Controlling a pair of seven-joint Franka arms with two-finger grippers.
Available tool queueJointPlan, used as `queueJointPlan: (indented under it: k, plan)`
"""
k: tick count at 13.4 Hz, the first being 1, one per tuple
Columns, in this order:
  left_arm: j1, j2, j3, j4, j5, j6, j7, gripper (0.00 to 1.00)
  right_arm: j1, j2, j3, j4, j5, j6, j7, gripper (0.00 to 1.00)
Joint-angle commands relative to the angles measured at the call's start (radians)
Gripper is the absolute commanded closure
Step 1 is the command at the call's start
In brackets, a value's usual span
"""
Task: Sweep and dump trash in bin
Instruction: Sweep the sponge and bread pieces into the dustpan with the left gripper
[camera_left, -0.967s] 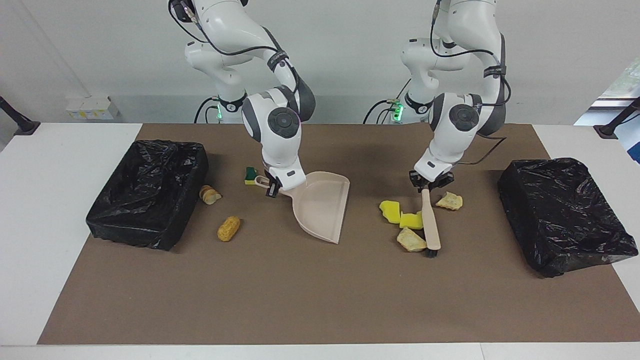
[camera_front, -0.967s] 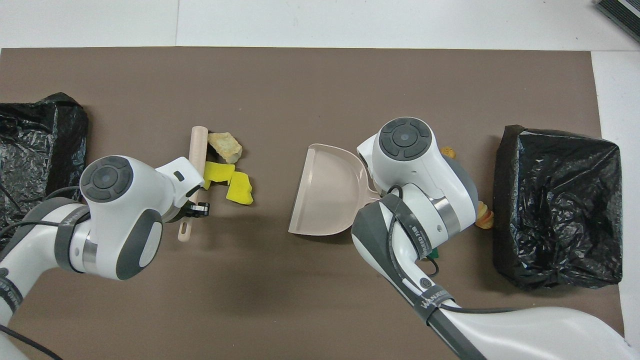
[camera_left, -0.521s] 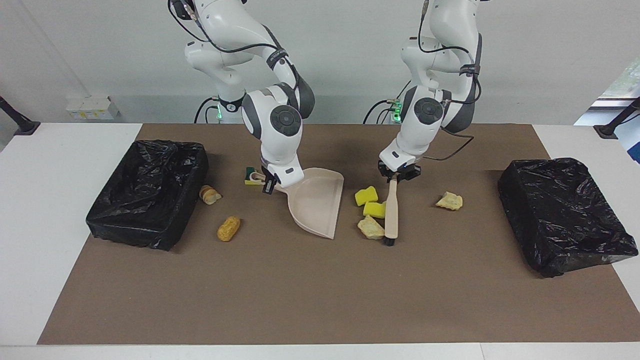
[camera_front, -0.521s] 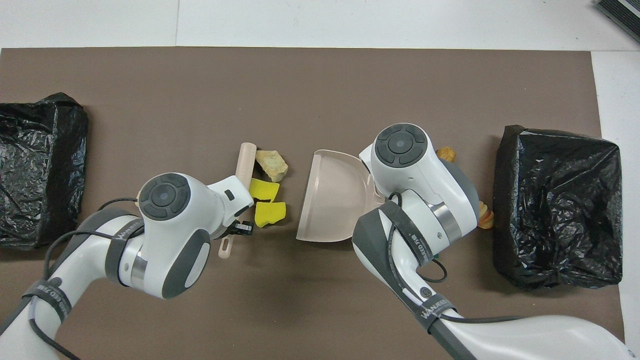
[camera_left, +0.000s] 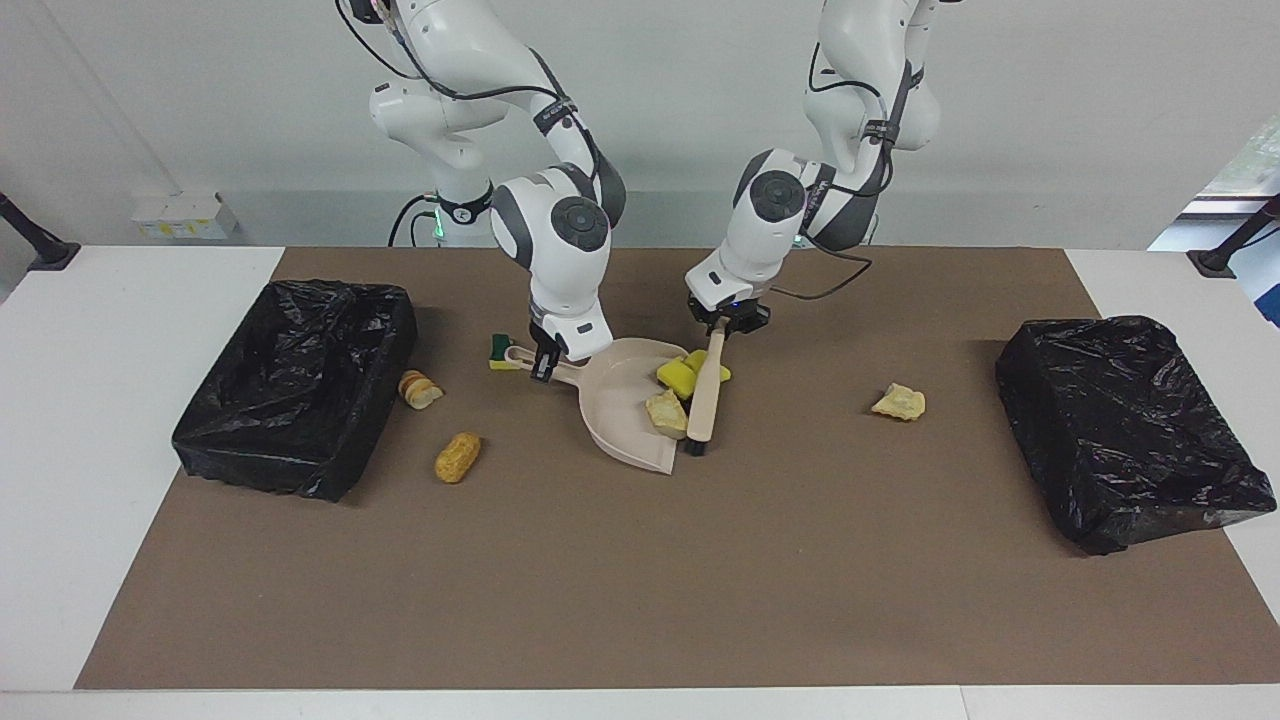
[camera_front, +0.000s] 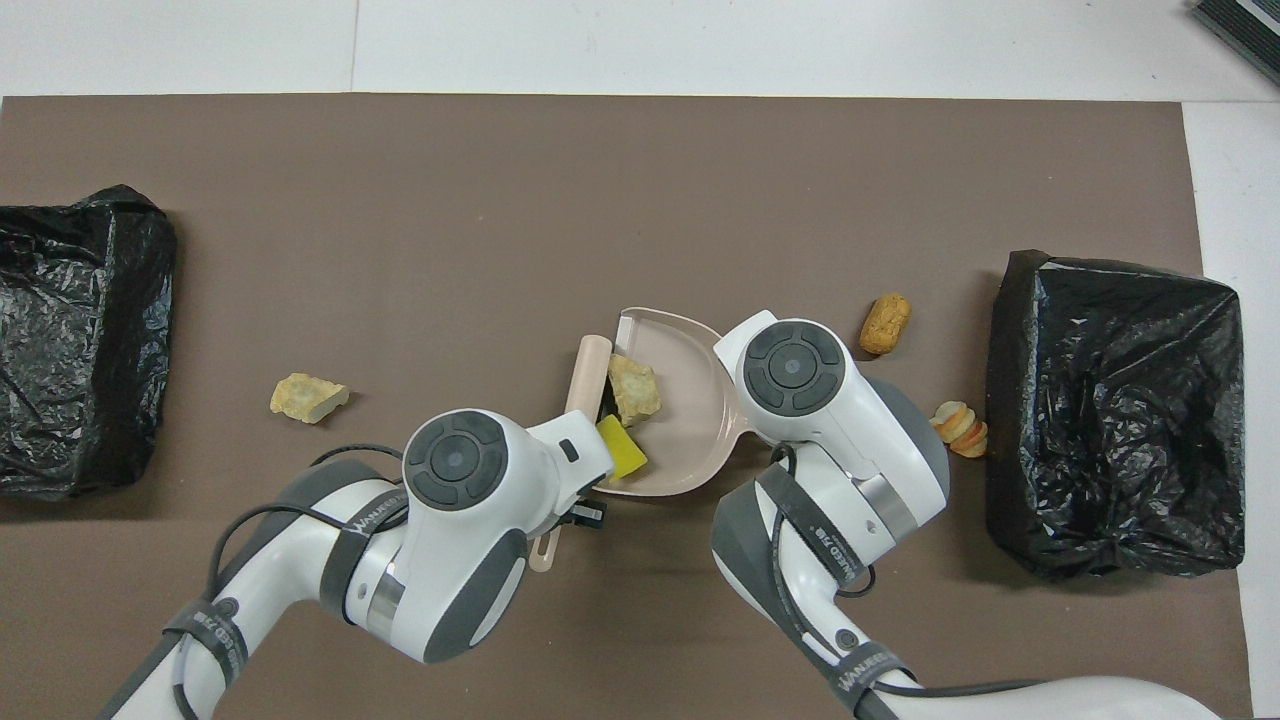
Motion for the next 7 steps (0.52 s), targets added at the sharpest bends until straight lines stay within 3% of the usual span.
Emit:
queueJointPlan:
  k: [1,4,7]
  plan:
    - [-0.014,-0.012,-0.026,0.067,-0.028,-0.058,-0.085,1.0,-0.006,-0.029,0.006,-0.032,-0.023,0.017,0.022,1.0]
    - [-0.004,-0.101,-0.015,0.094,-0.029,-0.12,-0.296,1.0,-0.023,-0.035,0.006,-0.013,-0.021,0.007,-0.005,1.0]
    - [0.07,-0.19,-0.003,0.094,-0.012,-0.283,-0.491,1.0,-0.032,-0.041,0.006,-0.003,-0.021,0.003,-0.027,1.0]
